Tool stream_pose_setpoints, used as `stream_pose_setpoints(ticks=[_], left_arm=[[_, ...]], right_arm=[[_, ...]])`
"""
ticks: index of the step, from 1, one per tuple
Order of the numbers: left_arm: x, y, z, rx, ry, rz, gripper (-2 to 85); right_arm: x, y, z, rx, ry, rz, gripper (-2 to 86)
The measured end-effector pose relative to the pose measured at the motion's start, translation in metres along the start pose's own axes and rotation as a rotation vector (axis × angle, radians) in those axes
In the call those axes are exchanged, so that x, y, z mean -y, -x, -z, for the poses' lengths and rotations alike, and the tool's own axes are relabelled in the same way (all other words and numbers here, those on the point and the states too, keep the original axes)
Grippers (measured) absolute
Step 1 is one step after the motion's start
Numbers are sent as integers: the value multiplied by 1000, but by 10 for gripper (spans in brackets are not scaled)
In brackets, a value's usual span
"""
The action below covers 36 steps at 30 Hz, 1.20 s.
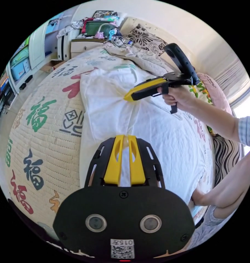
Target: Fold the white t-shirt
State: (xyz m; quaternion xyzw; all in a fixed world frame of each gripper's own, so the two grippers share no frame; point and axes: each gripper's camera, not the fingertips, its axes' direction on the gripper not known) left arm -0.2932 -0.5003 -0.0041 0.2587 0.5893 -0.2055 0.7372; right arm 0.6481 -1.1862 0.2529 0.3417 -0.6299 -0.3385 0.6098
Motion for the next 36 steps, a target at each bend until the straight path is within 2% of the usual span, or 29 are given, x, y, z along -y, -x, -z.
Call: stream_pose_setpoints(ticks=[4,8,11,14,16,18,20,23,28,31,36], left_arm=[[17,-2,11,-11,49,-37,26],[71,27,36,-20,-103,-7,76],[129,56,28,6,-108,25,109],[180,80,2,-44,-41,84,119],[201,89,-18,-67,40,122,114],[215,90,-39,-25,143,138,81],[219,86,-38,36,159,105,40],[225,84,-38,-27,220,60,5],[245,92,-10,-55,113,109,-7],[266,80,2,8,90,65,-8],[298,63,38,94,-92,67,-7]], right_arm=[[-19,-9,25,-41,14,-32,56],[-39,-63,74,-143,-103,-212,87],[-41,-102,86,-227,-51,-289,115],[-39,-131,82,-179,32,-354,129],[-41,-140,78,-118,87,-368,120],[-48,-136,82,-163,105,-314,89],[-57,-133,86,-118,122,-271,46],[-73,-134,99,-92,110,-292,23],[-91,-142,139,-107,14,-369,0],[-90,-138,161,-202,8,-346,-3],[-95,-135,206,-388,-100,-389,-4]])
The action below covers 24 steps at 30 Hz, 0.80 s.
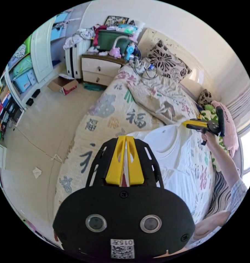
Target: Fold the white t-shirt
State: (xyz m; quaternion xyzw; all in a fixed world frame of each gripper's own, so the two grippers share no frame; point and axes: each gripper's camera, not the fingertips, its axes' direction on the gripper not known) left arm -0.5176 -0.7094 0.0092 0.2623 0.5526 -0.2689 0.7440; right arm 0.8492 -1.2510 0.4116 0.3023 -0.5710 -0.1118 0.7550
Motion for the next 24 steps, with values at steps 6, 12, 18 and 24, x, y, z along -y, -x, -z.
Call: stream_pose_setpoints(ticks=[6,12,18,24], left_arm=[[-13,-29,37,89,-165,-155,-7],[-116,-42,64,-89,-197,-328,-6],[-263,-49,63,-252,-45,-281,-7],[-370,-70,49,-225,181,-258,-8]], right_arm=[[-42,-16,49,64,-161,-64,-2],[-160,-6,95,279,-213,50,-1],[-303,41,101,424,-43,193,2],[-413,77,77,497,162,190,4]])
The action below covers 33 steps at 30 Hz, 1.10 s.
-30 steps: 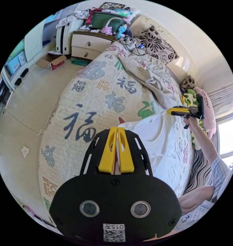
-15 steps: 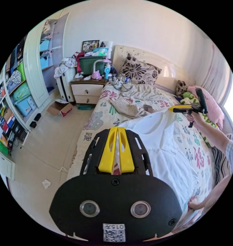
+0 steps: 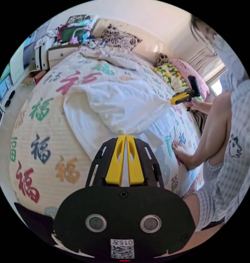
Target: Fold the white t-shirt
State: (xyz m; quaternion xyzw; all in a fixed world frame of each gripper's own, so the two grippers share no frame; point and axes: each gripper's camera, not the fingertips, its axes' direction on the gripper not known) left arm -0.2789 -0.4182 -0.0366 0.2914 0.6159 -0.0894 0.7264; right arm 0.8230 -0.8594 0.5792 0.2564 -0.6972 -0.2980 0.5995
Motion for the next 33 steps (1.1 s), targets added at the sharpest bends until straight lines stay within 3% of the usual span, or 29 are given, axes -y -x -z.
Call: stream_pose_setpoints(ticks=[3,8,12,15,20,25,28,30,33], left_arm=[[-25,-5,-6,19,25,51,-8],[-46,0,2,12,-34,124,2],[-39,28,-18,-171,-116,335,79],[-26,37,-39,-180,-100,382,77],[-22,45,-42,-202,-73,395,9],[-49,34,-9,-189,-126,374,5],[-67,33,-21,-146,-57,390,15],[-74,41,-37,-155,24,424,39],[-74,62,-19,-214,-32,447,71]], right_arm=[[-26,8,-18,-75,72,27,4],[-53,8,-16,-84,37,29,5],[-72,-4,-16,-33,-17,-50,6],[-84,-6,-18,-49,-29,-62,6],[-104,-4,-14,-93,-37,-40,8],[-125,5,-10,-123,-6,49,15],[-136,2,-26,-132,76,61,33],[-143,-10,-29,-84,79,2,48],[-151,-45,2,-35,-46,-145,61]])
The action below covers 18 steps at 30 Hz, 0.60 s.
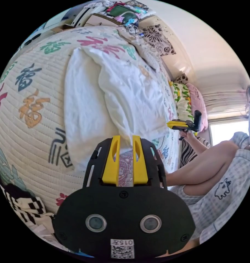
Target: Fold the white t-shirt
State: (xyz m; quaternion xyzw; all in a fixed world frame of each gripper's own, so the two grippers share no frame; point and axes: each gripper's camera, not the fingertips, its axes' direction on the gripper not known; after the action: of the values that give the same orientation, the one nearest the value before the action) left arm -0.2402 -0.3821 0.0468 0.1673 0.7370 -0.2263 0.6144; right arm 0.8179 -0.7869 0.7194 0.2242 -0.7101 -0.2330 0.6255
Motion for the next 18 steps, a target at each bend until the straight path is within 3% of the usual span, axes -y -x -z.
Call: stream_pose_setpoints(ticks=[6,10,12,15,18], left_arm=[[71,25,54,120,-217,-14,113],[120,56,36,179,-235,85,117],[143,72,12,147,-137,122,99],[150,74,10,145,-172,82,35],[150,80,17,132,-180,72,11]], right_arm=[[30,-89,44,-96,-233,-282,129],[58,-130,27,-91,-238,-396,133],[68,-153,9,-74,-166,-460,107],[62,-166,11,-47,-177,-401,23],[51,-178,17,-5,-179,-383,6]])
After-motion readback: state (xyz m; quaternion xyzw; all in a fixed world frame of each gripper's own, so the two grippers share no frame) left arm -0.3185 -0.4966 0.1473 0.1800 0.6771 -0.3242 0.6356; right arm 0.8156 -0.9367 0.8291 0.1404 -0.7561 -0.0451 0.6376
